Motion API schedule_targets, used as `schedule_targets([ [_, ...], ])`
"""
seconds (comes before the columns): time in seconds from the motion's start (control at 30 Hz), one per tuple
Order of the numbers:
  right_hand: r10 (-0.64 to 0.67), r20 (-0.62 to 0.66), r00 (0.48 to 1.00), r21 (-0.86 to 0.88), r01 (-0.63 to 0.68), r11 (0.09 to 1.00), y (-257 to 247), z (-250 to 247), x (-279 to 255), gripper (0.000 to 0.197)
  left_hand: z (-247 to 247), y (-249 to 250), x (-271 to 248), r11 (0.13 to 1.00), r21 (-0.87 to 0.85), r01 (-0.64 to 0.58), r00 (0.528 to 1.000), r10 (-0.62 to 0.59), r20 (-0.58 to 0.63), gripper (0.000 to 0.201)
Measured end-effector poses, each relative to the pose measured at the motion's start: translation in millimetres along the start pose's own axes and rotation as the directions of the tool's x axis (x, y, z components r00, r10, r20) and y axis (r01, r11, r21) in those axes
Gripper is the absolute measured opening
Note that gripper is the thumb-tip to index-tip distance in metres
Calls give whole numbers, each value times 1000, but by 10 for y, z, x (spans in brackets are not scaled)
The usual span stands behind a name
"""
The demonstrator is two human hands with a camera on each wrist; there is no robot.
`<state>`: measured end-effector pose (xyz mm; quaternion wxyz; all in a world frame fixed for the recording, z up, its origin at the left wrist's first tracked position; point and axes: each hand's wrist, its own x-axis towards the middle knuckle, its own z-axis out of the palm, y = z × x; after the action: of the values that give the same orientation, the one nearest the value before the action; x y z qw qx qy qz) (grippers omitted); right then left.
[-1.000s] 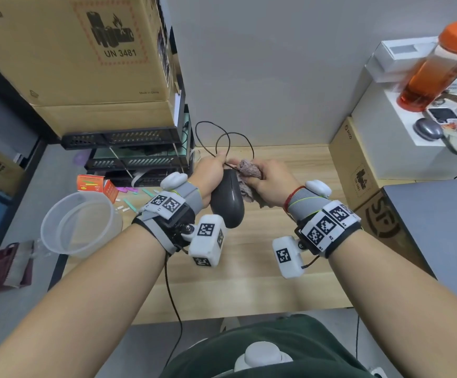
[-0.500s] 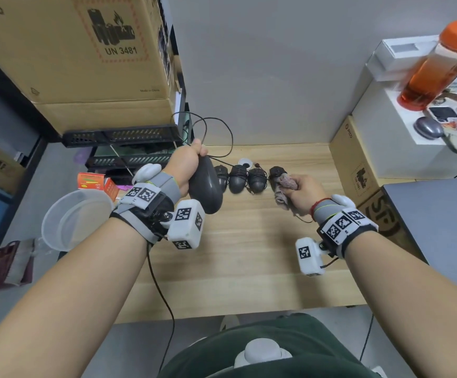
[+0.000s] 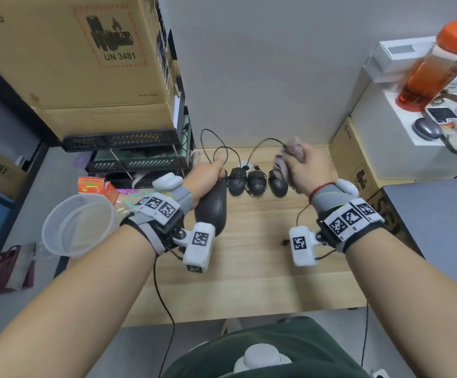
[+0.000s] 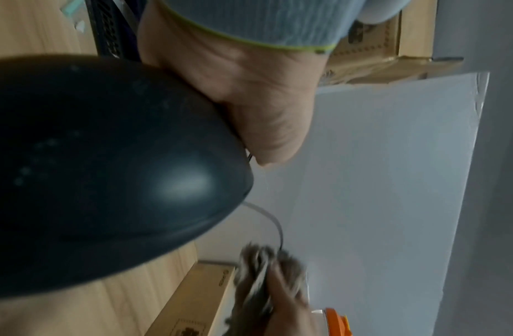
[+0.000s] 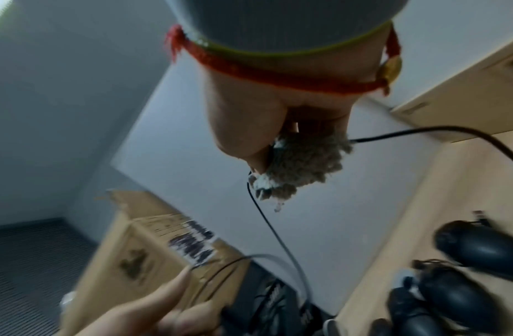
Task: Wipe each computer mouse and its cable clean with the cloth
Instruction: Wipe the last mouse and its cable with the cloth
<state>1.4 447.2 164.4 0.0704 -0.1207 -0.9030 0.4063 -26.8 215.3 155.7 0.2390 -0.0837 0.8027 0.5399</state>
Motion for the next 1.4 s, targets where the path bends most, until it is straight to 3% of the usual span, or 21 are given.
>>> schedule_targets([
  [0.07, -135, 21, 991, 59, 134, 989, -228, 96, -39, 5, 119, 43, -9, 1000, 4, -10, 998, 9, 54, 86],
  [0.2, -323, 181, 929, -7, 330, 944, -345, 275, -145, 5, 298, 189, -71, 998, -41, -57, 994, 61, 95, 99],
  [0.3, -396, 253, 883, -6, 411, 912, -348, 341, -197, 15, 279, 169, -59, 998, 4, -61, 998, 61, 4, 75],
  [0.4, -364, 303, 881, -49, 396, 917, -310, 356, -219, 15, 247, 99, -46, 990, 102, -95, 994, 99, -37, 49],
  [0.5, -357, 326, 875, -64, 398, 915, -253, 378, -215, 17, 221, 88, -31, 987, 136, -90, 990, 104, -100, 39],
  [0.6, -302, 365, 881, -106, 362, 926, -211, 369, -213, 15, 136, 63, 21, 999, 34, -29, 985, 34, -171, 45],
  [0.73, -171, 343, 924, -114, 222, 968, -3, 337, -147, 15, 47, 51, 22, 947, -319, 27, 996, -53, -72, 45],
  [0.83, -53, 336, 940, -71, 81, 994, 256, 306, -89, 12, 50, 63, -2, 915, -402, 21, 998, -41, -42, 44],
  [1.0, 158, 329, 931, 17, -173, 985, 487, 109, -149, 13, -63, 60, -13, 919, -394, -5, 996, -29, -80, 40],
  [1.13, 292, 260, 920, -11, -300, 954, 800, 41, -115, 18, -176, 7, 42, 917, -398, -20, 996, -16, -88, 43],
  [1.23, 326, 118, 938, -103, -315, 943, 748, -30, -105, 14, -149, -30, 59, 949, -312, -44, 994, 10, -111, 42],
  [1.3, 320, 35, 947, -67, -318, 946, 650, -52, -71, 13, -90, -25, 63, 979, -194, -59, 992, 37, -117, 44],
  [1.4, 186, -17, 982, -41, -186, 982, 452, -26, 21, 18, 23, -34, 35, 997, 23, -74, 995, 75, -60, 50],
])
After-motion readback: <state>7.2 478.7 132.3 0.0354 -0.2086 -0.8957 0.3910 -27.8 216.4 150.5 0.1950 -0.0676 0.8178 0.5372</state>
